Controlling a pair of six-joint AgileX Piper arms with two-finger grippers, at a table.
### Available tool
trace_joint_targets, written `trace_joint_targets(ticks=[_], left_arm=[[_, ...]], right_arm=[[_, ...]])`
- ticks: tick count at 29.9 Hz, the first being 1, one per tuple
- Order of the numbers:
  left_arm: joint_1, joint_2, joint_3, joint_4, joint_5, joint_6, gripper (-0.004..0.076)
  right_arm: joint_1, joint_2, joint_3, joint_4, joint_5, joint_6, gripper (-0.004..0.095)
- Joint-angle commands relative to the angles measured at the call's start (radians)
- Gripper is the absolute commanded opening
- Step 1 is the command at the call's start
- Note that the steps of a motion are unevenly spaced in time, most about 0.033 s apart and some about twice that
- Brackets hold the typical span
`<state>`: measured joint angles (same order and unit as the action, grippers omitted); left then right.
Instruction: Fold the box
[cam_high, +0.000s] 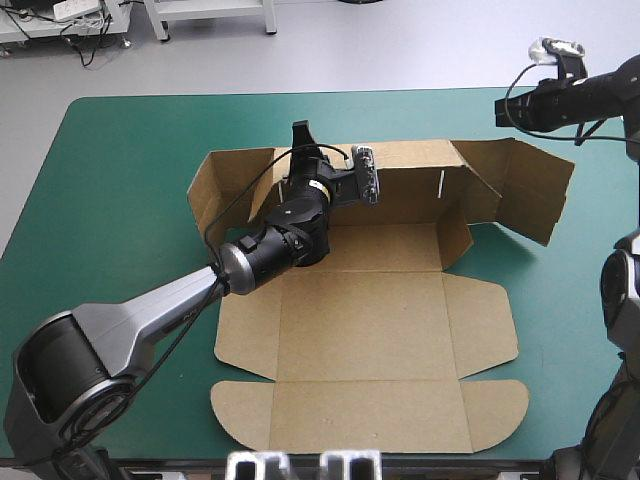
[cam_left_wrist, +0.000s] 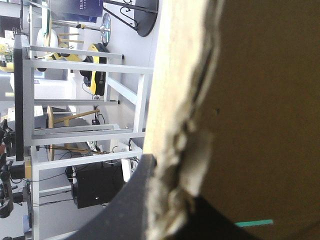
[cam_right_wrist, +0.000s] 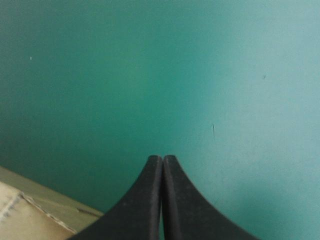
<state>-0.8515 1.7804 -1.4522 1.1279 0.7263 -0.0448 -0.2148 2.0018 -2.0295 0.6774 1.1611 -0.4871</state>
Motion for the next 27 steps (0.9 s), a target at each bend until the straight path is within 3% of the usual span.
trace_joint_targets(ticks=[1,7,14,17,27], left_arm=[[-0.006,-0.033,-0.016,-0.040,0.027,-0.015,-0.0010],[-0.006,-0.033,-0.016,-0.040,0.031,-0.015,-0.0010],[-0.006,-0.033,-0.016,-0.040,0.024,-0.015,-0.0010],[-0.006,-0.033,-0.016,-0.040,0.019,-0.015,-0.0010],[-0.006,-0.033,-0.016,-0.040,0.017,-0.015,-0.0010]], right_arm=[[-0.003,-0.022,-0.035,0.002,0.098,-0.038,-0.0019],[0.000,-0.047,0.047,0.000,0.096,-0.041,-0.0024],[-0.002,-0.120,0.199,0.018,0.096,-0.151,-0.0024],[-0.002,-0.154,0.303,0.089,0.096,-0.255,-0.0024],[-0.090,-0.294,0.714,0.481,0.056,-0.694,-0.0024]])
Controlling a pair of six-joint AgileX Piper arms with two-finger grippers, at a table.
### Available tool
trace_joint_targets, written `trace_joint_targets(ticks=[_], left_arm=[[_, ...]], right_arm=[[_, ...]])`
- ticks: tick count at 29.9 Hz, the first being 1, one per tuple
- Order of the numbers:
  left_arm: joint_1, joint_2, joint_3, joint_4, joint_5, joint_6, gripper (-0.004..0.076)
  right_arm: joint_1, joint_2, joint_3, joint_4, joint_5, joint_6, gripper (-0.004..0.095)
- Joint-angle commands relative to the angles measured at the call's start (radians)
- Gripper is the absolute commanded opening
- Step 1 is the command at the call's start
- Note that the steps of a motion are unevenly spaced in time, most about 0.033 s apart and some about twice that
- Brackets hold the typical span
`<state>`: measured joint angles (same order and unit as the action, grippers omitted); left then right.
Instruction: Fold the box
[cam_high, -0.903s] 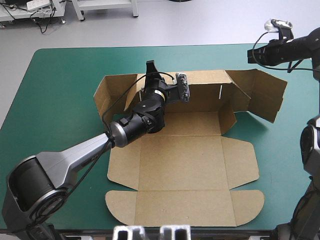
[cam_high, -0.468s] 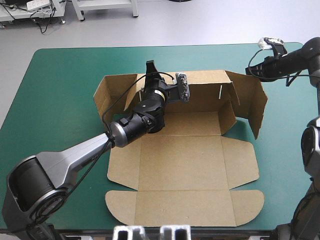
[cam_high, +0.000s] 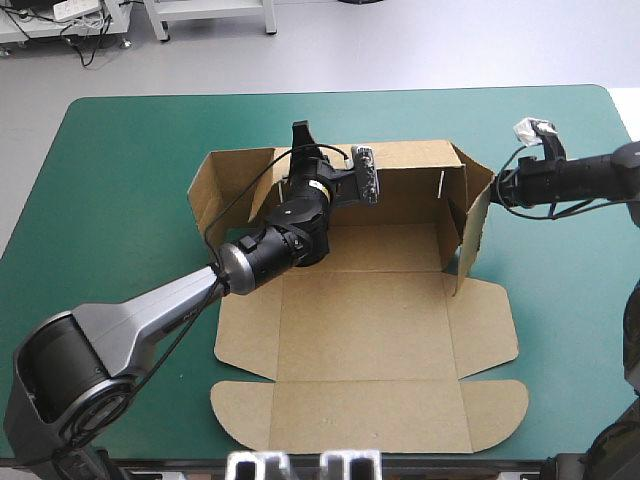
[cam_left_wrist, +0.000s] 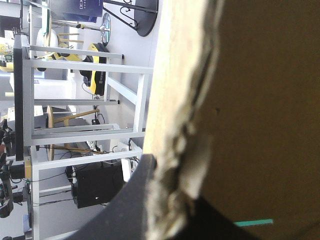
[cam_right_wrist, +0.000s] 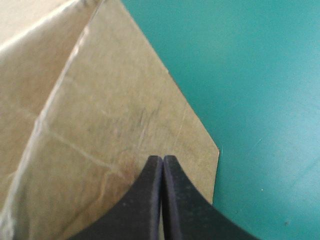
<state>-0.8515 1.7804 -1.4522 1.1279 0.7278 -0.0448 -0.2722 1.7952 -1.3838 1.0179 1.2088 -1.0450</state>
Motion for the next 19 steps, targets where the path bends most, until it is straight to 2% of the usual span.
trace_joint_targets(ticks=[1,7,10,12,15,19], left_arm=[[-0.006,-0.033,-0.016,-0.040,0.016,-0.015,-0.0010],[-0.006,-0.033,-0.016,-0.040,0.016,-0.015,-0.0010],[-0.006,-0.033,-0.016,-0.040,0.011,-0.015,-0.0010],[-0.006,-0.033,-0.016,-0.040,0.011,-0.015,-0.0010],[-0.006,-0.033,-0.016,-0.040,0.011,-0.015,-0.0010],[-0.006,-0.033,-0.016,-0.040,0.023,-0.015,-0.0010]], right_arm=[[-0.042,-0.099,0.106,0.168,0.000,-0.183,-0.0024],[-0.063,-0.116,0.253,0.319,0.028,-0.457,-0.0024],[-0.059,-0.116,0.270,0.323,0.024,-0.567,-0.0018],[-0.056,-0.116,0.270,0.308,0.014,-0.568,-0.0006],[-0.056,-0.116,0.270,0.287,0.011,-0.568,0.0090],[-0.056,-0.116,0.270,0.262,0.017,-0.580,0.0313]])
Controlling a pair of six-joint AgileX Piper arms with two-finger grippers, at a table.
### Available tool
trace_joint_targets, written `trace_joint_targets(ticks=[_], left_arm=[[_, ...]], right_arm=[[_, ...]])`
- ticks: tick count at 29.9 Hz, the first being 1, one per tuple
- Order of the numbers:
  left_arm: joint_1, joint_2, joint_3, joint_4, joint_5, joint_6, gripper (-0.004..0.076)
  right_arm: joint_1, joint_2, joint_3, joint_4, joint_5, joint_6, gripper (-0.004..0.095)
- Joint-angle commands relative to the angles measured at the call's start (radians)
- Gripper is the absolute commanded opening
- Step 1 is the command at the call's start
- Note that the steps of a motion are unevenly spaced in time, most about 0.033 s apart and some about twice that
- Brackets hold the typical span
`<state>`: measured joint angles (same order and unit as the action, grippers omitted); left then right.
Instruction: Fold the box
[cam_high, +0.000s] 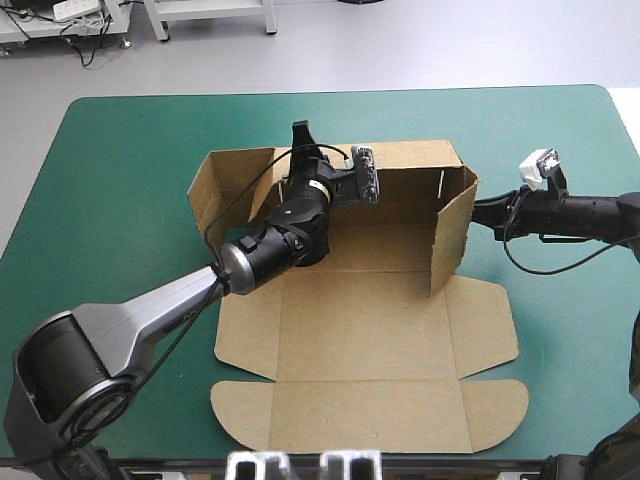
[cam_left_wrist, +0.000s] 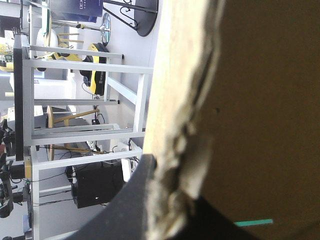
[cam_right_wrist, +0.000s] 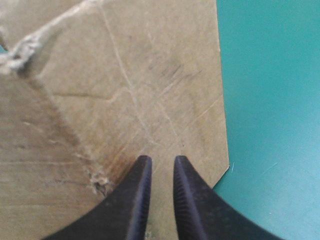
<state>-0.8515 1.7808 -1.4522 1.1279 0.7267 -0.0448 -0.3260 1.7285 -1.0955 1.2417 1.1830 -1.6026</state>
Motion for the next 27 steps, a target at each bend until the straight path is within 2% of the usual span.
trace_joint_targets(ticks=[1,5,10,15,19,22,27], left_arm=[[-0.006,-0.033,-0.016,-0.040,0.024,-0.015,-0.0010],[-0.006,-0.033,-0.016,-0.040,0.025,-0.015,-0.0010],[-0.006,-0.033,-0.016,-0.040,0.028,-0.015,-0.0010],[-0.006,-0.033,-0.016,-0.040,0.028,-0.015,-0.0010],[-0.006,-0.033,-0.016,-0.040,0.028,-0.015,-0.0010],[-0.006,-0.033,-0.016,-0.040,0.026,-0.015,-0.0010],[-0.006,-0.033,-0.016,-0.037,0.018,-0.015,-0.0010]], right_arm=[[-0.003,-0.050,-0.018,0.035,0.049,-0.026,0.0360],[-0.003,-0.050,-0.018,0.023,0.077,-0.038,0.0442],[-0.003,-0.050,-0.018,-0.059,0.077,-0.028,0.0441],[0.000,-0.050,-0.018,-0.054,0.077,0.012,0.0441],[0.000,-0.059,-0.018,-0.063,0.077,0.106,0.0441],[0.000,-0.082,-0.018,-0.089,0.077,0.106,0.0441],[0.002,-0.116,-0.018,-0.069,0.077,0.092,0.0440]])
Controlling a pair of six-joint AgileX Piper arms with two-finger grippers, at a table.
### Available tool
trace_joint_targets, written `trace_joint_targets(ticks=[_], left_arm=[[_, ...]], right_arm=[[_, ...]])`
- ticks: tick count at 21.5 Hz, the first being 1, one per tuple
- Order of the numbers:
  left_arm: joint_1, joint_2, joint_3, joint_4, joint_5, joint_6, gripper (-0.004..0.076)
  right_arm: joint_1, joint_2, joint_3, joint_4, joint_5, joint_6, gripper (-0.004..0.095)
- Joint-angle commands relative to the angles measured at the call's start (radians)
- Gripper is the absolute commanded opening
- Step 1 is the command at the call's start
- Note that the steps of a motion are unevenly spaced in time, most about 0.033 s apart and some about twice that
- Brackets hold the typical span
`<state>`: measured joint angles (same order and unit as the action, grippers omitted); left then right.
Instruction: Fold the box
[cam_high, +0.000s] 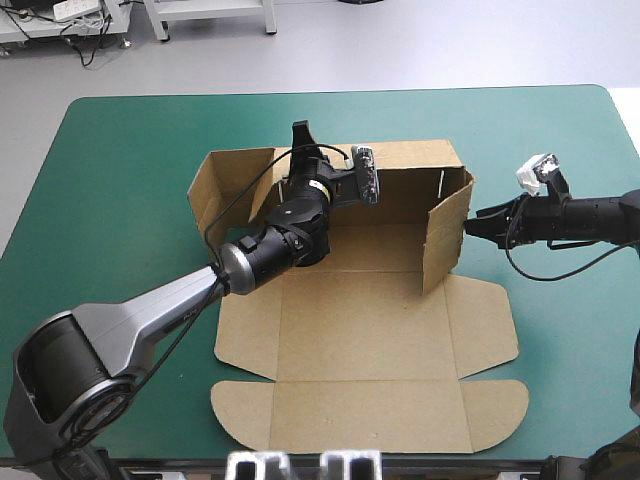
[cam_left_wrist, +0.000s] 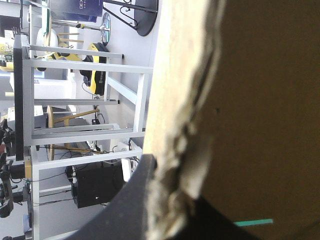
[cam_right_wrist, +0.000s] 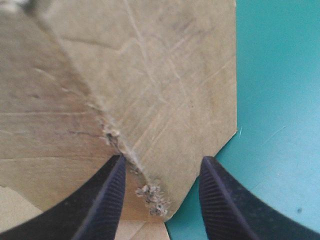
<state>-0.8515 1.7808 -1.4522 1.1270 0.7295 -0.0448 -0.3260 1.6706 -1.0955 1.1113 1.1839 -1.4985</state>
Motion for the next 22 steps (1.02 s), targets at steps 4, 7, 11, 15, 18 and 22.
trace_joint_targets(ticks=[4,7,11,15,18,22], left_arm=[[-0.006,-0.033,-0.016,-0.037,0.010,-0.015,-0.0010],[-0.006,-0.033,-0.016,-0.037,0.012,-0.015,-0.0010],[-0.006,-0.033,-0.016,-0.037,0.021,-0.015,-0.0010],[-0.006,-0.033,-0.016,-0.037,0.021,0.027,-0.0010],[-0.006,-0.033,-0.016,-0.037,0.018,0.034,-0.0010],[-0.006,-0.033,-0.016,-0.037,-0.013,0.034,-0.0010]], right_arm=[[0.028,-0.058,-0.018,0.044,0.076,-0.017,0.0440],[0.111,-0.058,-0.018,0.056,0.048,-0.070,0.0440],[0.150,-0.058,-0.018,0.098,-0.093,-0.046,0.0439],[0.150,-0.058,-0.018,0.229,-0.158,-0.079,0.0440],[0.150,-0.058,-0.018,0.247,-0.204,-0.088,0.0432],[0.161,-0.058,-0.018,0.261,-0.250,-0.112,0.0220]])
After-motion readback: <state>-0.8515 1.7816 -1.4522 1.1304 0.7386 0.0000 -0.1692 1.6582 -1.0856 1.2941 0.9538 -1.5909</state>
